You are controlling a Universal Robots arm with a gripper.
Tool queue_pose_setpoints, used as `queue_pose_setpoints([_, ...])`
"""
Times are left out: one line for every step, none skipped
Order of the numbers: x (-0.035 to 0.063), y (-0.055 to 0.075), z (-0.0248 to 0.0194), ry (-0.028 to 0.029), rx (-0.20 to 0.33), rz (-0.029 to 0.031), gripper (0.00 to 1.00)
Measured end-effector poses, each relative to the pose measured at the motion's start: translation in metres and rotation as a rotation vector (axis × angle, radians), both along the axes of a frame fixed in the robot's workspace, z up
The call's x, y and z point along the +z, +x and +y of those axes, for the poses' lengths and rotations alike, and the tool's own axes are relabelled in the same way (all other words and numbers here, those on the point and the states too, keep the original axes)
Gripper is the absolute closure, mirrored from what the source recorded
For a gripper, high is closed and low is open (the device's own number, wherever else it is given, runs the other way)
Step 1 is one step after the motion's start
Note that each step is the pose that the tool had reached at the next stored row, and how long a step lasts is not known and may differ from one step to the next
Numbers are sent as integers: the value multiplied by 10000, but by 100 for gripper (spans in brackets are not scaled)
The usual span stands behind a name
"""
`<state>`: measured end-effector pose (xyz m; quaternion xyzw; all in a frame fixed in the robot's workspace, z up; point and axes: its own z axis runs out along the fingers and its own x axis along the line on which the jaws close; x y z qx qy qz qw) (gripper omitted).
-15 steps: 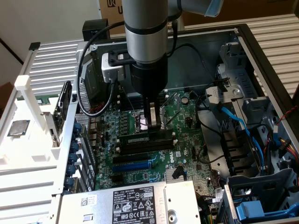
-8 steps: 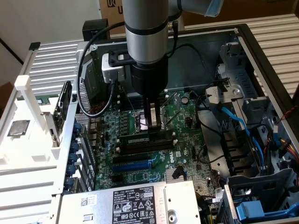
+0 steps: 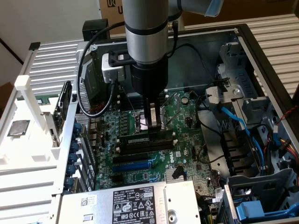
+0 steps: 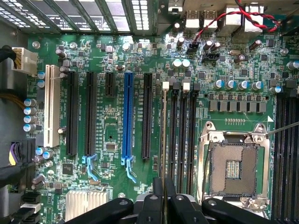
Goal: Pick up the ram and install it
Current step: 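Press down the ram until it locks into place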
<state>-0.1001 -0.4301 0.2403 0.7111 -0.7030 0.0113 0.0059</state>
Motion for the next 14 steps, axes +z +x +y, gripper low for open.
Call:
queue_pose_setpoints([0,0,0,0,0,0,87])
queue_pose_setpoints([0,0,0,1,0,-1,87])
queue_pose_setpoints([0,0,0,1,0,0,87])
queue_pose_setpoints([0,0,0,0,0,0,87])
queue_pose_setpoints([0,0,0,1,0,0,87])
queue_pose_setpoints([0,0,0,1,0,-1,87])
queue_pose_setpoints([0,0,-2,1,-3,0,87])
queue_pose_setpoints([0,0,-6,0,-9,0,87])
queue_pose_setpoints([0,0,-10,1,-30,0,87])
queue_pose_setpoints([0,0,-15,1,-94,0,87])
queue_pose_setpoints([0,0,-17,1,-114,-1,87])
queue_pose_setpoints([0,0,-19,1,-122,-1,87])
queue_pose_setpoints([0,0,-19,1,-122,0,87])
queue_pose_setpoints([0,0,-20,1,-122,0,87])
